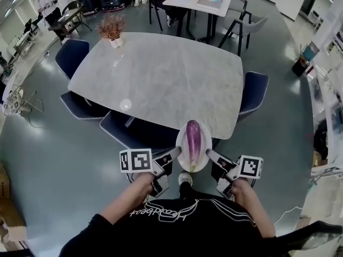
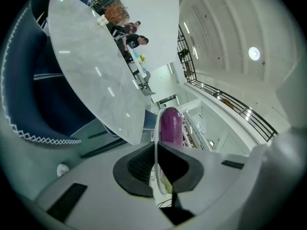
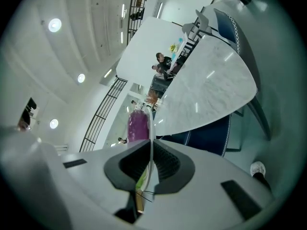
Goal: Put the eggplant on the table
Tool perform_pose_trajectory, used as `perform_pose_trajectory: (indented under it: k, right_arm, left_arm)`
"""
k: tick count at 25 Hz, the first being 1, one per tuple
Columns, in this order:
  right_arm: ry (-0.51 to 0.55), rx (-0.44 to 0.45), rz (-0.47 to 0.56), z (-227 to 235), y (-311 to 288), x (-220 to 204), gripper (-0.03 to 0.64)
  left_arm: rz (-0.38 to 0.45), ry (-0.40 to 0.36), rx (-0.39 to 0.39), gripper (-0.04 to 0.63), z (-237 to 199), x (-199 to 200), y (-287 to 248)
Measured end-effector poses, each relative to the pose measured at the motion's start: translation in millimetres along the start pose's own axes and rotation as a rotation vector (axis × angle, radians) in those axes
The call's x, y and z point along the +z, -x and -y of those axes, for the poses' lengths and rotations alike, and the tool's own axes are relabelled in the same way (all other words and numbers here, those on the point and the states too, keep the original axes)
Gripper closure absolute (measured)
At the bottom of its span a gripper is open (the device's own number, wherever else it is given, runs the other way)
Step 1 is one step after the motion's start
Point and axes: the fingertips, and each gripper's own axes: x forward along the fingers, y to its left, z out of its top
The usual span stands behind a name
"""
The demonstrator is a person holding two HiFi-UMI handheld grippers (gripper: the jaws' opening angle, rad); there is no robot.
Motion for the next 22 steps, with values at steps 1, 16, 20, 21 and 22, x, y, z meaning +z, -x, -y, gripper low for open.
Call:
perform_pose_trajectory:
  k: [1,16,20,21,22]
  right_arm:
    - [-0.001,-0.001,-0.006,5,-7,20,0.598]
    - [0.041,0.050,-0.037,17,-42,120,0.598]
    - [0.066,0.061,-0.055,13,-52,131,0.598]
    - [0.077,0.064,-0.058,12,-56,135,0.598]
    - [0.087,0.070,-0.060,10,-59,138,0.598]
  left_arm:
    - [0.003,0.006,0.006,0.571,-1,16,-13]
    - [0.056,-0.030,0.012,0.571,7,99,-71]
    - [0.084,-0.029,0.012,0.571,8,113,-70]
    - [0.090,-0.028,0.013,0.571,8,117,-70]
    - [0.094,-0.028,0.014,0.571,8,122,-70]
